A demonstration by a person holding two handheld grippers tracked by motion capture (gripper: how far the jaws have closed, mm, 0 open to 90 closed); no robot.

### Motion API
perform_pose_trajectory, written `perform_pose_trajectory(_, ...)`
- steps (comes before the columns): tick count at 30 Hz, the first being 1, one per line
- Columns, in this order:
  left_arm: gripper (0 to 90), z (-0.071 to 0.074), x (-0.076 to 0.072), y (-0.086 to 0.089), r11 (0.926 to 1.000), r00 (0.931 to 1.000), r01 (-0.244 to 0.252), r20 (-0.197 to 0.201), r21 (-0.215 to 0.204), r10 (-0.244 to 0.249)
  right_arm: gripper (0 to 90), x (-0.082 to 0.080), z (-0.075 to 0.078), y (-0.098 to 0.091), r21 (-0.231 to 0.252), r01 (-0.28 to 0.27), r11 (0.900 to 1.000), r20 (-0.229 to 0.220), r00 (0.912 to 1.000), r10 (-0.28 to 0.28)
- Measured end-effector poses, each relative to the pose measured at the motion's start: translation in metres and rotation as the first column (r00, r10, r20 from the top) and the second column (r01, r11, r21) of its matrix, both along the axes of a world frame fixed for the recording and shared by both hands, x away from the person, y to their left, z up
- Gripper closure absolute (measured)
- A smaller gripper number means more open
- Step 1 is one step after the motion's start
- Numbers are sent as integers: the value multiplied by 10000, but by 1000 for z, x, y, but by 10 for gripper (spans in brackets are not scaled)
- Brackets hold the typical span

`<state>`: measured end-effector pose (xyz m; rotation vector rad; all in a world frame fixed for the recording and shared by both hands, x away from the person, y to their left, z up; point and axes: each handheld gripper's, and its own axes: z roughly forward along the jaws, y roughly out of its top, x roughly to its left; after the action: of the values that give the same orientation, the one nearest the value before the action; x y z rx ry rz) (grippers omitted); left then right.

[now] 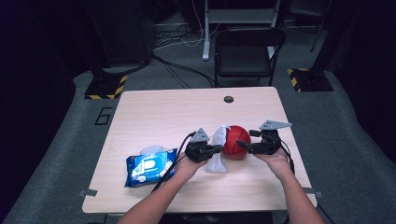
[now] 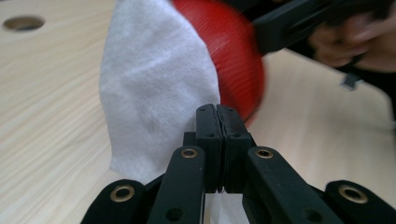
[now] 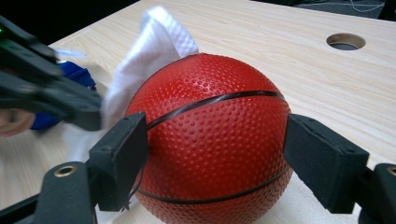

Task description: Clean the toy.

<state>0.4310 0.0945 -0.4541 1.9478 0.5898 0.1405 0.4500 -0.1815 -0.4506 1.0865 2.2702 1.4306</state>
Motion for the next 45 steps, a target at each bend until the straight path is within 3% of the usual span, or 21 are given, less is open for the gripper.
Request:
perform_pose_trajectory(2,883,11,-5,-8,9985,9988,462,201,-302,-457,217,1,0,0,49,3,10000,-42,10000,-3)
perform_pose_trajectory(5,882,16,-6,-18,9966,9963,812,287,-145,-808,217,1,-1,1,79,-25,10000,-108,9999,26)
perform_pose_trajectory(11,876,-1,11,-20,9985,9995,312,-82,450,-308,218,3,-2,-3,218,-25,9998,-240,9997,30)
perform_pose_trajectory(14,861,-5,14,-16,9992,9997,203,-169,339,-197,220,2,-2,-4,161,-44,9999,-221,9997,48)
perform_pose_trajectory(16,741,-2,13,-17,9981,9988,-400,298,474,387,226,3,-3,-3,32,26,10000,-215,9998,-26)
perform_pose_trajectory(17,632,-1,13,-18,9946,9963,-763,452,703,732,228,3,-3,-2,-264,45,9996,-198,9998,-50)
perform_pose_trajectory(18,595,-1,15,-18,9928,9960,-807,451,882,770,228,3,-6,0,-733,33,9973,-202,9998,-48)
perform_pose_trajectory(19,621,-4,16,-18,9926,9964,-757,446,951,717,225,3,-9,3,-1117,21,9937,-211,9998,-44)
perform_pose_trajectory(23,653,-7,23,-20,9917,9942,-1017,430,789,985,229,7,-13,-4,-557,245,9981,-450,9986,-270)
perform_pose_trajectory(27,689,-6,30,-18,9878,9900,-1327,582,816,1282,229,8,-13,-1,-853,301,9959,-405,9986,-336)
perform_pose_trajectory(29,718,-6,34,-17,9876,9892,-1434,390,643,1411,230,10,-12,0,-975,303,9948,-375,9987,-341)
perform_pose_trajectory(38,872,-7,41,-10,9843,9872,-1571,418,810,1542,242,7,-11,3,-1165,345,9926,-280,9989,-380)
perform_pose_trajectory(41,882,-7,41,-8,9839,9874,-1566,364,861,1540,264,8,-7,2,-1159,229,9930,-257,9993,-261)
perform_pose_trajectory(45,884,-7,40,-9,9853,9891,-1443,421,914,1410,220,14,9,2,-749,628,9952,218,9979,-613)
